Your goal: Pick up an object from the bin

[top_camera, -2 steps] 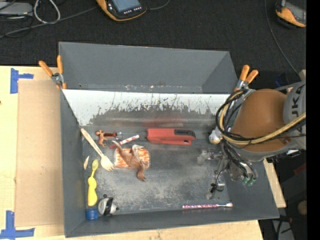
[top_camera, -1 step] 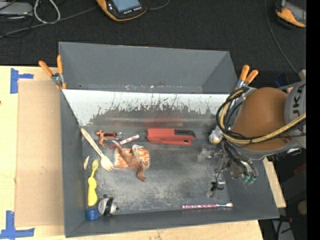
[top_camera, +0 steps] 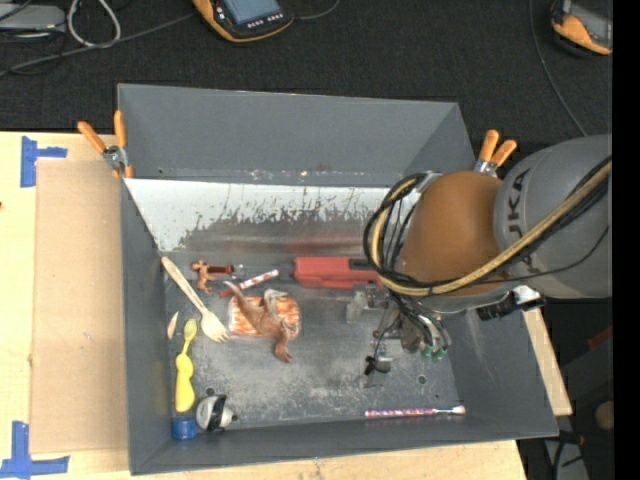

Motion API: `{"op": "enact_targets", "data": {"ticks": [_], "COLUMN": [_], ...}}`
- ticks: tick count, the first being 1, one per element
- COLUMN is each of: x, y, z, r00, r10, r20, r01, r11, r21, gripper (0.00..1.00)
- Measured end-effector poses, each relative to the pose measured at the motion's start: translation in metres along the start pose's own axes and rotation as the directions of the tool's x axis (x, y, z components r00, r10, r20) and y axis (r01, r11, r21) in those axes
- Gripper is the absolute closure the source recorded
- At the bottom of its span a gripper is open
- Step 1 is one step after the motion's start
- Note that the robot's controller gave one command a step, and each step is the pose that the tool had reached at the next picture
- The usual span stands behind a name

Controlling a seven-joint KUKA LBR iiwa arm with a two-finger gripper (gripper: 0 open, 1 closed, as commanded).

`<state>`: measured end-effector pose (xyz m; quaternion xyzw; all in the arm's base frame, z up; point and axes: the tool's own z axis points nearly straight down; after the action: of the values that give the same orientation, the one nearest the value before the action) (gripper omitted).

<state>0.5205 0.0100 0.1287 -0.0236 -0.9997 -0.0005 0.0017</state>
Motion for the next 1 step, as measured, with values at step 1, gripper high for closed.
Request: {"op": "enact_targets", "data": {"ticks": [1], "x": [-0.0373], "y": [0.0019], "z": [0.0188], "r00": [0.979], "r10": [-0.203], "r20": [0.003], "r01": [0.203], "r11": [0.979], "r21": [0.001], "gripper": [0.0]}}
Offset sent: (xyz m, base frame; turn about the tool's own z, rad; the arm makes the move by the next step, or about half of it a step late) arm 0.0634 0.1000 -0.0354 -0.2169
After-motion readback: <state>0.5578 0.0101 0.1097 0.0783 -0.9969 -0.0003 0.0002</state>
